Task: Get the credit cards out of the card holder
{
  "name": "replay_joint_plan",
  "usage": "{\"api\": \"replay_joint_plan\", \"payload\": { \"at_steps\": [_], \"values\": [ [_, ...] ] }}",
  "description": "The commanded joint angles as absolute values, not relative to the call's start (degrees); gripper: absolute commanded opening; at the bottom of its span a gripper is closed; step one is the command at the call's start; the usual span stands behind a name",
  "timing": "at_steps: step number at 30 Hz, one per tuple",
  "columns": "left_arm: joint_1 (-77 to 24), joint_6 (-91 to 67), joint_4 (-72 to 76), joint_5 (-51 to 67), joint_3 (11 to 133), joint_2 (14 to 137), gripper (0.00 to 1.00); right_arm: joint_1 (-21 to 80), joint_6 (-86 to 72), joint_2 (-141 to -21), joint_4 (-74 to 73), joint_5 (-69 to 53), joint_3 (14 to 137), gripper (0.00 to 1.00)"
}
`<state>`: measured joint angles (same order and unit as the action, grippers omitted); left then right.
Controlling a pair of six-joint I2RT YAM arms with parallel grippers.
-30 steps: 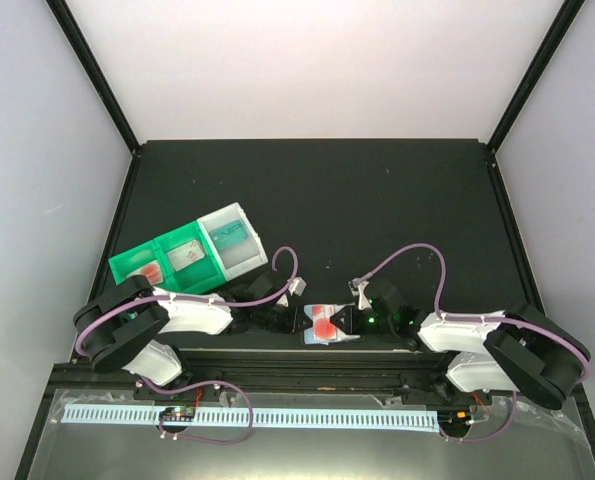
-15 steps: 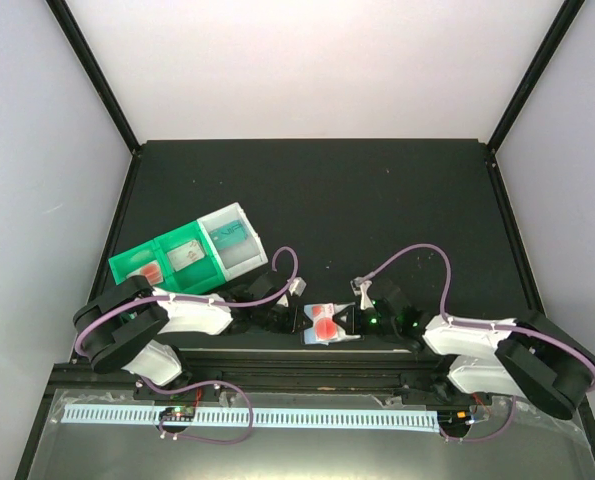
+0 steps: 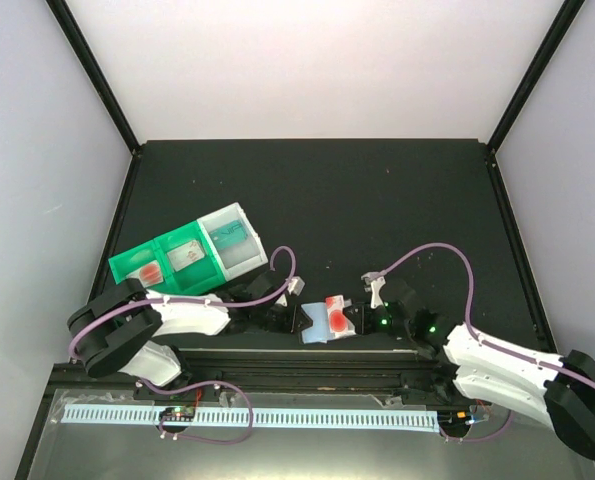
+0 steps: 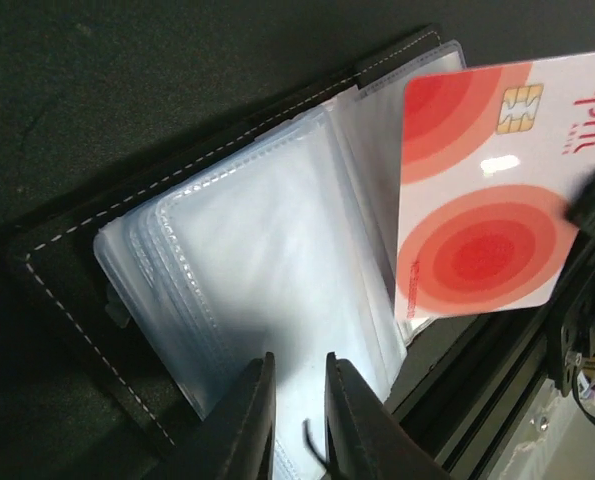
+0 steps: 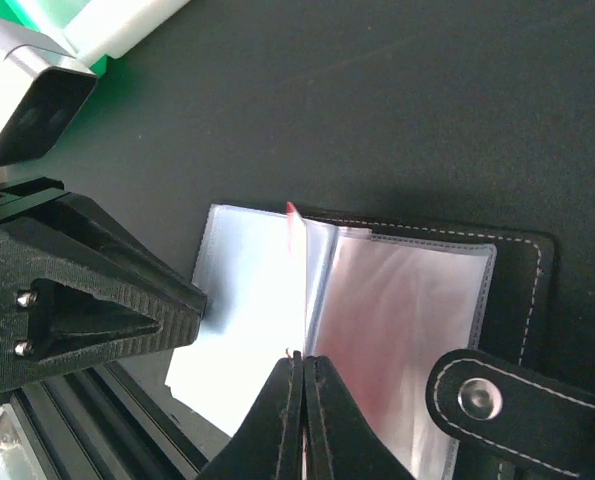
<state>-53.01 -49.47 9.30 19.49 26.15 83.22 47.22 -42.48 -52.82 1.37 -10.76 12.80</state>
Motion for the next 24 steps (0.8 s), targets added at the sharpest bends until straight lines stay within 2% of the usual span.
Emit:
{"api": "replay_joint_plan", "payload": {
  "at_steps": [1,6,13,18,24],
  "values": [
    [-53.34,-47.90,4.29,17.01,28.43,80.73,0.20,47.37,-35.87,-49.12,-5.42,-9.16,15.64,0.01],
    [-53.27,-45.37,-0.46,15.96,30.22,75.92,0.42,47.36,-29.14,-46.11,-10.50,-12.36,18.07,0.01],
    [-53.18,-38.18,-6.72,15.52,31.41,63.32,0.60,47.37,-25.56,-42.89,-13.61,-21.46,21.04,0.01],
    [-52.96,-34.30,-11.42,18.84,32.70,57.01,0.64,47.37,-24.50,-43.32,-12.19,-31.04,21.80,0.01],
    [-53.00,-31.37,-14.45,24.52,33.30,52.15,0.62,47.33,-24.86,-45.05,-6.57,-41.56,20.57,0.01]
  ]
}}
